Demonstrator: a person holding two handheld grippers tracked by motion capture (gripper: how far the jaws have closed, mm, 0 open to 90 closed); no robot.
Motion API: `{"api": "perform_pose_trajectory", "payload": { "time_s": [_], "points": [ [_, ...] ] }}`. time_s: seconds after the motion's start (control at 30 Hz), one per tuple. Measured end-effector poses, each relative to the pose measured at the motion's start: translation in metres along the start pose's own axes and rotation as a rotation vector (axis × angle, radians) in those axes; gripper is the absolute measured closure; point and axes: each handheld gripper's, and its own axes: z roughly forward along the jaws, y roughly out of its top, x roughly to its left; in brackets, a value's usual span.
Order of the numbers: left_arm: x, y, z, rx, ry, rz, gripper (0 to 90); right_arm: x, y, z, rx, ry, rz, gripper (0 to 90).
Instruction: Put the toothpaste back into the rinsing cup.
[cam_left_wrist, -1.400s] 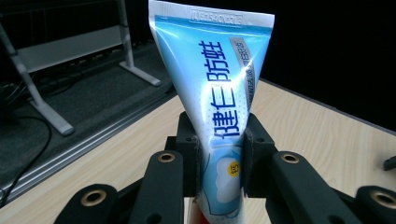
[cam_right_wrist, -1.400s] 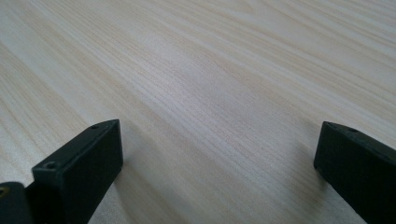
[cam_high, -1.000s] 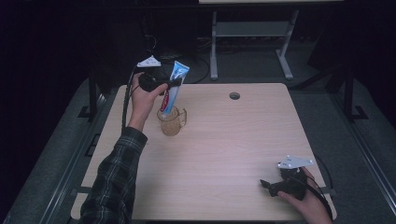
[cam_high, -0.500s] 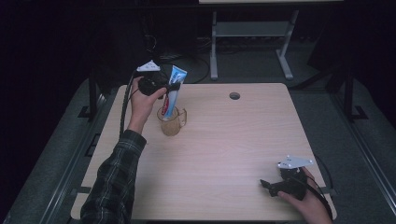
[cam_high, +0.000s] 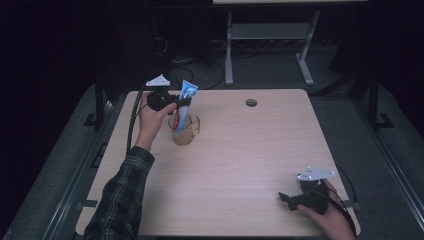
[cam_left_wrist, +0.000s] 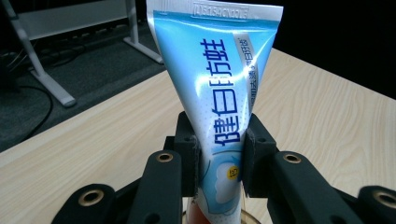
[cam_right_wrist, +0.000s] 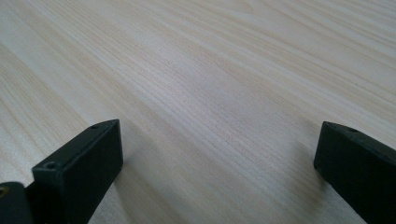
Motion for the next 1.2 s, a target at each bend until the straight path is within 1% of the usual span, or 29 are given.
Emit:
{"api": "perform_pose_trajectory", "payload": {
  "time_s": [0.13, 0.27, 0.53, 0.77, 0.87, 0.93, 1.13, 1.2],
  "points": [
    [0.000, -0.003, 0.000, 0.013, -0.002, -0.001, 71.8, 0.000, 0.000, 0.000, 0.000, 0.000, 0.000, 0.6],
    [-0.002, -0.005, -0.001, 0.010, -0.002, -0.003, 71.8, 0.000, 0.000, 0.000, 0.000, 0.000, 0.000, 0.6],
    [-0.002, -0.014, -0.002, 0.012, -0.005, -0.013, 71.6, 0.000, 0.000, 0.000, 0.000, 0.000, 0.000, 0.6],
    [-0.003, -0.015, -0.002, 0.031, 0.004, -0.007, 71.1, 0.000, 0.000, 0.000, 0.000, 0.000, 0.000, 0.6],
    [-0.002, -0.018, -0.002, 0.034, 0.009, -0.007, 70.9, 0.000, 0.000, 0.000, 0.000, 0.000, 0.001, 0.6],
    [-0.001, -0.021, -0.003, 0.023, 0.005, -0.020, 70.7, 0.000, 0.000, 0.000, 0.000, 0.000, 0.000, 0.6],
    [-0.002, -0.023, -0.005, 0.020, 0.010, -0.017, 69.4, 0.000, 0.000, 0.000, 0.000, 0.000, 0.000, 0.6],
    [-0.002, -0.022, -0.006, 0.013, 0.008, -0.017, 65.7, 0.000, 0.000, 0.000, 0.000, 0.001, 0.000, 0.6]
  ]
}}
